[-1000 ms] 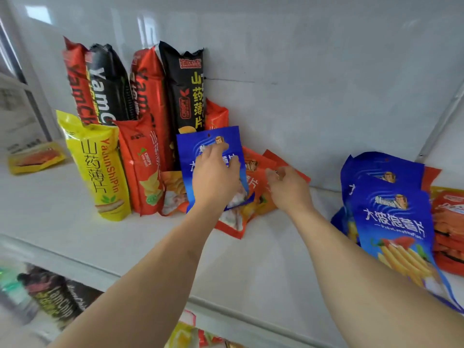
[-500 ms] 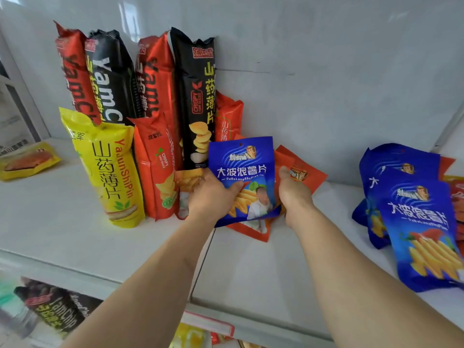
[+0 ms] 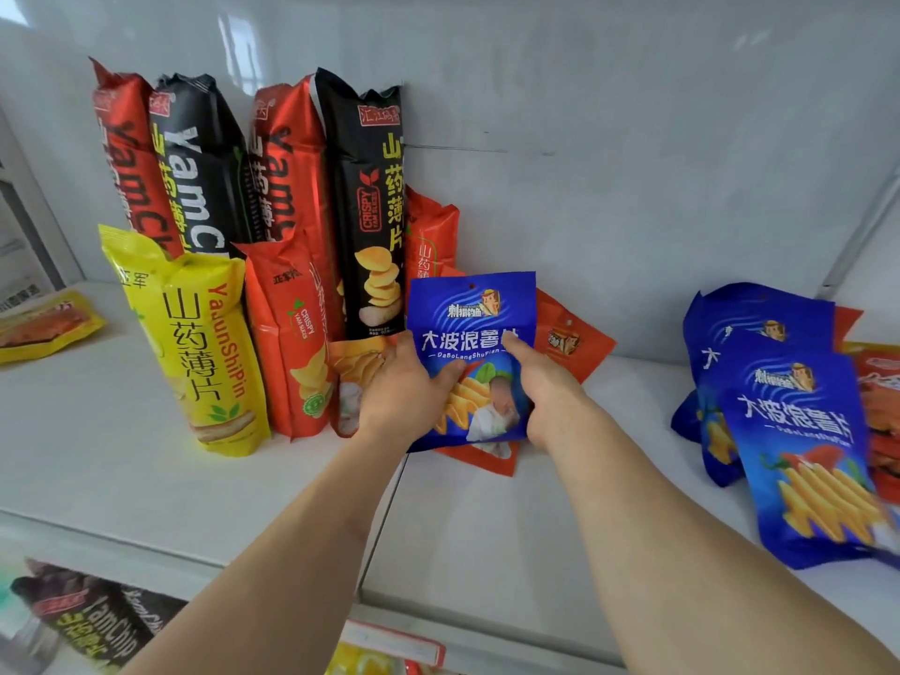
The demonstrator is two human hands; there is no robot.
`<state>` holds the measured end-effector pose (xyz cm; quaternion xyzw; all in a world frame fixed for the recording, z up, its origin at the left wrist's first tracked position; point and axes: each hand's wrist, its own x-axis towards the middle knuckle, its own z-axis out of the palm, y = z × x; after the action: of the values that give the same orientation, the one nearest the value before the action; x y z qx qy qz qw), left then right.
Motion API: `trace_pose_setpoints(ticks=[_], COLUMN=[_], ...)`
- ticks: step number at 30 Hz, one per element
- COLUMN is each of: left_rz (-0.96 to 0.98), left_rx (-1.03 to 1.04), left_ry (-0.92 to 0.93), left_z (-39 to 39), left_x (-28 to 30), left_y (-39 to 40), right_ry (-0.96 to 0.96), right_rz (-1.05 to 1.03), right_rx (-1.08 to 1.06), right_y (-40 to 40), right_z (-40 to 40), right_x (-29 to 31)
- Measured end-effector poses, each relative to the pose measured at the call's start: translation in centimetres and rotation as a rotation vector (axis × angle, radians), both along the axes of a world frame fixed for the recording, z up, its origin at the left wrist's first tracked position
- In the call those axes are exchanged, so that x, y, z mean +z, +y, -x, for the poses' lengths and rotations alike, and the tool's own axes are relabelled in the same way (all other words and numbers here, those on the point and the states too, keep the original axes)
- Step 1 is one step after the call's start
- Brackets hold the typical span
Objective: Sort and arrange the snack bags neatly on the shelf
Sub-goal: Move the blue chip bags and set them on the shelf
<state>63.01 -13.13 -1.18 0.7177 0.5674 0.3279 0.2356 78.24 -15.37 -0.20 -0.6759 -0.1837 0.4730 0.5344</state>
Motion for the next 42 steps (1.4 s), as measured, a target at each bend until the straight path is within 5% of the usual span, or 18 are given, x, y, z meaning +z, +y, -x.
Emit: trace_pose_setpoints(ticks=[9, 17, 31, 36, 42], left_rz=[0.207, 0.258, 0.556, 0.428, 0.276], left_rx=[-0.062, -0.182, -0.384, -0.347, -0.328], left_ry=[-0.292, -0.311, -0.857, -0.783, -0.408], left_z=[-2.1, -4.7, -15.0, -20.0, -25.4], left_x=[0.2, 0.6, 2.1, 3.6, 2.5], left_y=[-1.8, -1.9, -6.1, -9.6, -14.0], right_ry=[-0.011, -0.066, -0.495, -0.575, -0.681], right_rz=[-0.026, -0.112, -0.178, -0.162, -0.004], right_rx=[0.102, 0.129, 0.005, -0.085, -0.153], right_y=[-1.6, -3.4, -9.2, -13.9, -19.4], right_z=[-2.2, -5.8, -15.3, -19.8, -24.7], right_x=[1.1, 1.5, 7.3, 8.6, 5.2])
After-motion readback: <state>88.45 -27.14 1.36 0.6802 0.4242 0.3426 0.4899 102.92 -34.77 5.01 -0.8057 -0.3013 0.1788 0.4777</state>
